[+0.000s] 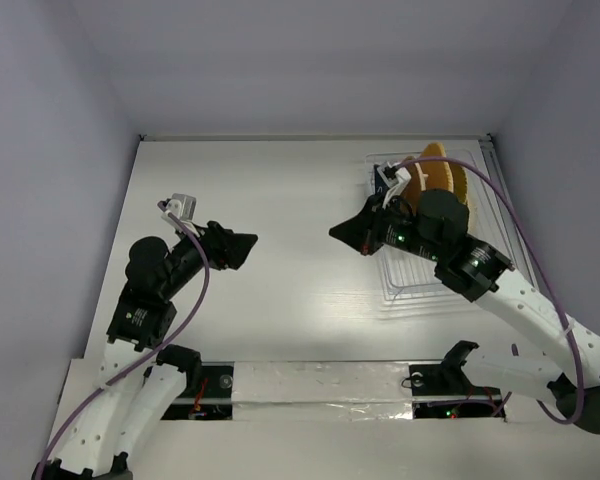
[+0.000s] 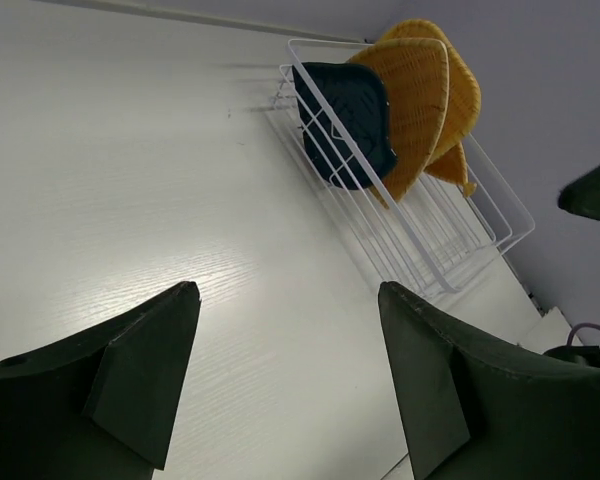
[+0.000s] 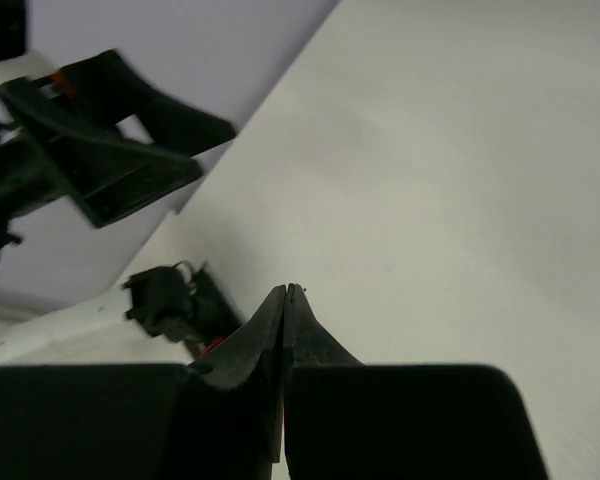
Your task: Unload the plates from the dish rack
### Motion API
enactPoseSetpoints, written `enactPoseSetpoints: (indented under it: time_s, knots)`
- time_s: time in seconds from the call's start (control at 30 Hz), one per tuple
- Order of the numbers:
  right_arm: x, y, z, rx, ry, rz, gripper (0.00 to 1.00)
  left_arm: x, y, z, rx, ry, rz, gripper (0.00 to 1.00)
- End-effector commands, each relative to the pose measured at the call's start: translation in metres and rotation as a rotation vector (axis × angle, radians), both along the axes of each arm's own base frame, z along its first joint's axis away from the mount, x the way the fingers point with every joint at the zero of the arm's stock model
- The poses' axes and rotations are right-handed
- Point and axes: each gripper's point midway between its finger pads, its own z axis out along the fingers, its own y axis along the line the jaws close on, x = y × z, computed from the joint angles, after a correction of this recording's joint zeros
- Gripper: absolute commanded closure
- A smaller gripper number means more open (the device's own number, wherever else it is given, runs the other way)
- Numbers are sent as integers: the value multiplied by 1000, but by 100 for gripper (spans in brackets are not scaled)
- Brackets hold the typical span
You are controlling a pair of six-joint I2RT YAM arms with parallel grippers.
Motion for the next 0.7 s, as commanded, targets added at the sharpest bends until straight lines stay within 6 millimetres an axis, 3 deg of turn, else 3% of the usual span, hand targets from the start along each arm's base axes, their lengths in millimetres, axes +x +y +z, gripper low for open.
enactPoseSetpoints:
  time_s: [0.0,0.1,0.23,0.27,0.3,0.33,0.4,0.53,0.57,0.6,0.67]
  knots:
    - [32,-29,20,-50,-102,-226,100,1,3,16,6,-58,9,31]
    - [47,-47,10,-125,-100,-343,100,1,4,16,22,-65,8,39]
    - [74,-89,-6,-263,-76,-607,100,0,2,9,26,-68,-4,54]
    - [77,-97,-6,-284,-73,-654,100,-1,2,7,27,-67,-8,60]
    - [79,-107,-11,-321,-68,-697,100,-2,2,4,28,-59,-7,77]
    - [85,-123,-12,-351,-77,-791,100,-3,4,5,30,-65,1,84]
    - [89,-133,-15,-400,-86,-834,100,-2,9,0,31,-50,34,100]
    - [108,-140,-29,-492,-63,-867,98,-3,12,-1,24,-45,54,100]
    - [117,-139,-39,-524,-46,-867,93,-3,12,-1,22,-44,54,100]
    - [122,-138,-41,-536,-42,-864,83,-3,12,-3,23,-39,56,93]
    - [136,-139,-54,-571,-15,-859,71,-3,13,-3,23,-41,60,82]
